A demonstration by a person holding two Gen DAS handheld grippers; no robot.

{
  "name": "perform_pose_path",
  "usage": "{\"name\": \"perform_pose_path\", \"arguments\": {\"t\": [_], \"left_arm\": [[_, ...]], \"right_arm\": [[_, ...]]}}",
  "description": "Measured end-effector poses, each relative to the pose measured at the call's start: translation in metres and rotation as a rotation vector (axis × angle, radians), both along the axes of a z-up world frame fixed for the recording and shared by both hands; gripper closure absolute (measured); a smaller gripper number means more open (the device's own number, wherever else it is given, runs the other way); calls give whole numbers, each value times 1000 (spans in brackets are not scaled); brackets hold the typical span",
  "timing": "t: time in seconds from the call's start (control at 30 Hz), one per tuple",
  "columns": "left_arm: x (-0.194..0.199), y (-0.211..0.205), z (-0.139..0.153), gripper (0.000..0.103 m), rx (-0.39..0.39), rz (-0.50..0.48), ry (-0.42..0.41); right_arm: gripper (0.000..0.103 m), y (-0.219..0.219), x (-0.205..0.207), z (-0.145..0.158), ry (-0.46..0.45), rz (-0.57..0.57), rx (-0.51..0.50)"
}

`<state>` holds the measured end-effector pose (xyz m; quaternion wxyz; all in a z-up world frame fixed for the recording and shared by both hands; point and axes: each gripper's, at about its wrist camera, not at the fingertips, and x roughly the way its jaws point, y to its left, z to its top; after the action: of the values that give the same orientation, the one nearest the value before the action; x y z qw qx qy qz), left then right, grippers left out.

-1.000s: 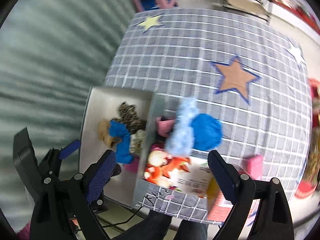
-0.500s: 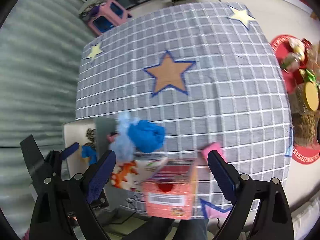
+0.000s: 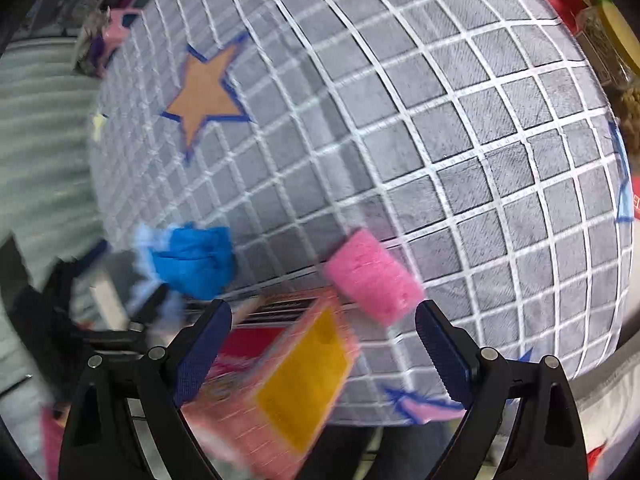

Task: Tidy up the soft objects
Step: 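Grasp the second blue glove with left gripper while right gripper grasps pink foam sponge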

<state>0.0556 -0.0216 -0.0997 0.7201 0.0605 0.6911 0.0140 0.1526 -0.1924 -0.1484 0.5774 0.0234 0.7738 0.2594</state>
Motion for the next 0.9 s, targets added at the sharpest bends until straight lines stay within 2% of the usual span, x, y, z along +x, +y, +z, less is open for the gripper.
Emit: {"name": "perform_pose_path", "arguments": {"t": [0.1, 0.27, 0.33, 0.47, 0.53, 0.6, 0.7, 0.83, 0.87, 0.9], "left_arm": [[2, 1, -12, 0, -8, -33, 47], [6, -7, -34, 0, -21, -95, 132], [10, -12, -42, 0, -9, -122, 153], [22, -19, -59, 0, 43, -149, 184], [28, -20, -64, 4, 67, -146, 191], [33, -19, -71, 6, 66, -121, 207], [36, -20, -82, 10, 58, -100, 244], [38, -23, -87, 15, 48, -115, 260], [37, -25, -87, 16, 43, -118, 263], [38, -26, -86, 20, 36, -120, 264]], "right_arm": [[9, 5, -3, -13, -59, 58, -57], [9, 6, -7, -44, -29, 86, -78], [9, 9, -11, -52, -61, 138, -120], [9, 7, -8, -60, -142, 171, -205], [9, 1, -2, -60, -219, 194, -266], [9, -11, 8, -62, -245, 181, -295], [9, -27, 16, -64, -219, 135, -251], [7, -25, 9, -63, -249, 219, -219], [1, -22, 3, -63, -270, 246, -229], [0, -20, -1, -66, -277, 269, -232]]}}
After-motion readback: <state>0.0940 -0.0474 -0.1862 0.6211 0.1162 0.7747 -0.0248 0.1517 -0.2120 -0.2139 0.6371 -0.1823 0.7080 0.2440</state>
